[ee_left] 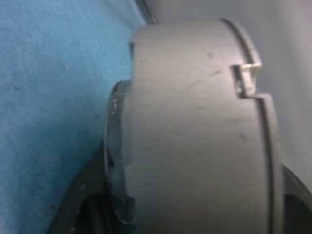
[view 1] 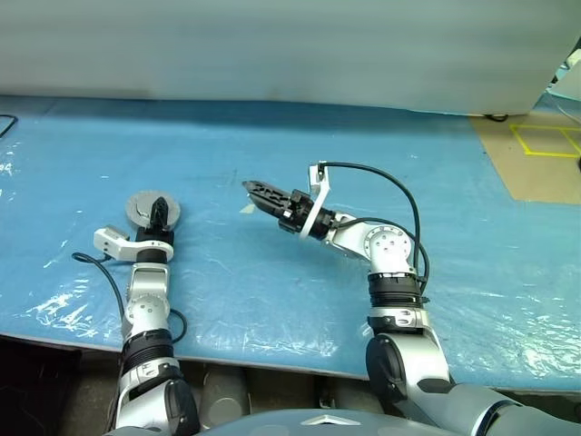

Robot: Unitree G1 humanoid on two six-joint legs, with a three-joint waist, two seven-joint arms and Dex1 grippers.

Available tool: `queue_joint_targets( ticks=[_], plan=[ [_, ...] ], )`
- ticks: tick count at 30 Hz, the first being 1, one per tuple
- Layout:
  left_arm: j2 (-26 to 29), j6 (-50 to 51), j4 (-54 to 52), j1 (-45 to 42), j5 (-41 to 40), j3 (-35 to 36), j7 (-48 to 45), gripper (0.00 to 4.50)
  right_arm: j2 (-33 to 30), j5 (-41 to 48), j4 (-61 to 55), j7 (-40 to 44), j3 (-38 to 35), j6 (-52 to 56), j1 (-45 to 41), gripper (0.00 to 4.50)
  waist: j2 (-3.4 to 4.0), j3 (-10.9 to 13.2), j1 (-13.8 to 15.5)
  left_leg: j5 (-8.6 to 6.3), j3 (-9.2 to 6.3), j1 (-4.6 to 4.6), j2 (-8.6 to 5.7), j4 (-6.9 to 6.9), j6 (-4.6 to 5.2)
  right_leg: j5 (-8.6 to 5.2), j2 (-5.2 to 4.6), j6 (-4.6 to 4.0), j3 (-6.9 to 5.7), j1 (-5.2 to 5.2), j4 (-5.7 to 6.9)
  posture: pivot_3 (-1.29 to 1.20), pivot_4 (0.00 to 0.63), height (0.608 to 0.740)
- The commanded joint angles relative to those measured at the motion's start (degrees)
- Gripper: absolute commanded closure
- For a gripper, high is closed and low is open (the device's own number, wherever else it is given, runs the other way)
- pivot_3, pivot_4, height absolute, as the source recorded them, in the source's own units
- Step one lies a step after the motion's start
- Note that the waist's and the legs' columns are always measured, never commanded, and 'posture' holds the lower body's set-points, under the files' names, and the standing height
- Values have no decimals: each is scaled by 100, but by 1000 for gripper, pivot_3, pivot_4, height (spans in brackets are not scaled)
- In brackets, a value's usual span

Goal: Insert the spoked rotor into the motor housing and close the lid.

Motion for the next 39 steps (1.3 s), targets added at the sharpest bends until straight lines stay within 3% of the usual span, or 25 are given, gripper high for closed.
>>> queue_joint_targets(
  ticks=[1, 2, 3, 8, 14, 17, 19, 23, 28, 31, 35, 39],
  plan=[
    [-17, -196, 57, 0, -105, 304, 198, 402, 23, 62, -200, 48, 65, -89, 10, 1037, 3, -2, -7, 0, 1, 9, 0, 0, 0, 0, 0, 0, 1, 7, 2, 0, 150, 740],
    [-2, -309, 98, -53, -114, 392, 302, 67, 22, 51, -194, 50, 78, -109, 12, 1037, 4, -2, -16, 0, 1, 18, 0, -1, 0, -1, 0, -2, 2, 13, 3, 0, 150, 740],
    [17, -426, 141, -101, -99, 462, 379, 26, 20, 41, -183, 53, 88, -125, 10, 1037, 4, -2, -25, 0, 2, 28, 1, -1, 0, -3, 0, -4, 4, 19, 2, 0, 150, 740],
    [112, -1376, 384, -296, 102, 831, 732, 26, -11, -89, -174, 89, 221, -219, 49, 1037, 3, -2, -96, 0, 4, 38, 0, -1, 0, -12, 3, -28, 14, 19, -1, 0, 150, 740],
    [328, -2178, 456, -250, 722, 786, 888, 26, -57, -230, -264, 121, 398, -333, 123, 1037, -1, -3, -120, 0, 1, 3, -2, -5, -1, 2, 5, -4, 8, 0, -21, 0, 150, 740],
    [634, -2294, 268, -76, 1411, 267, 463, 26, -98, -509, -240, 78, 530, -630, 151, 1037, -7, -3, -91, 0, -5, -21, 0, -10, -1, 2, 5, -4, -6, -19, -22, 0, 150, 740],
    [693, -2107, -15, -35, 1277, 108, 81, 26, -180, -943, -230, 66, 749, -1077, 178, 1037, -10, -3, -35, 0, -7, -30, 2, -11, -1, 2, 5, -4, -11, -28, -23, 0, 150, 740],
    [1252, -1864, -490, 280, 1934, -962, -1232, 26, -476, -2143, -269, 357, 1419, -2652, 367, 1037, -14, -4, 13, 0, -7, -33, 2, -9, -2, 3, 1, -4, -12, -31, -21, 0, 150, 740],
    [1675, -1410, -1078, 365, 2212, -1871, -2198, 26, -760, -2957, -389, 466, 1549, -4199, 529, 1037, -14, -4, 10, 0, 1, -37, -3, -6, -1, 3, -6, -3, -6, -37, -20, 0, 150, 740],
    [1850, -1102, -1390, 419, 2319, -2329, -2649, 26, -1041, -3077, -532, 773, 1565, -4538, 617, 1037, -14, -4, -22, 0, 2, -36, 1, -7, -1, 2, 0, -5, -5, -40, -13, 0, 150, 740],
    [1922, -784, -1724, 503, 2337, -2716, -3006, 0, -1813, -3774, -738, 1383, 2006, -5280, 860, 159, -13, -4, -45, 0, 3, -35, 0, -8, -1, 2, 3, -6, 0, -42, -13, 0, 150, 740],
    [1965, -707, -1699, 561, 2571, -2972, -3233, 0, -2276, -4000, -746, 1572, 2054, -5542, 1138, 41, -13, -4, -39, 0, 4, -33, 1, -8, 0, 2, 4, -7, 1, -42, -11, 0, 150, 740]
  ],
)
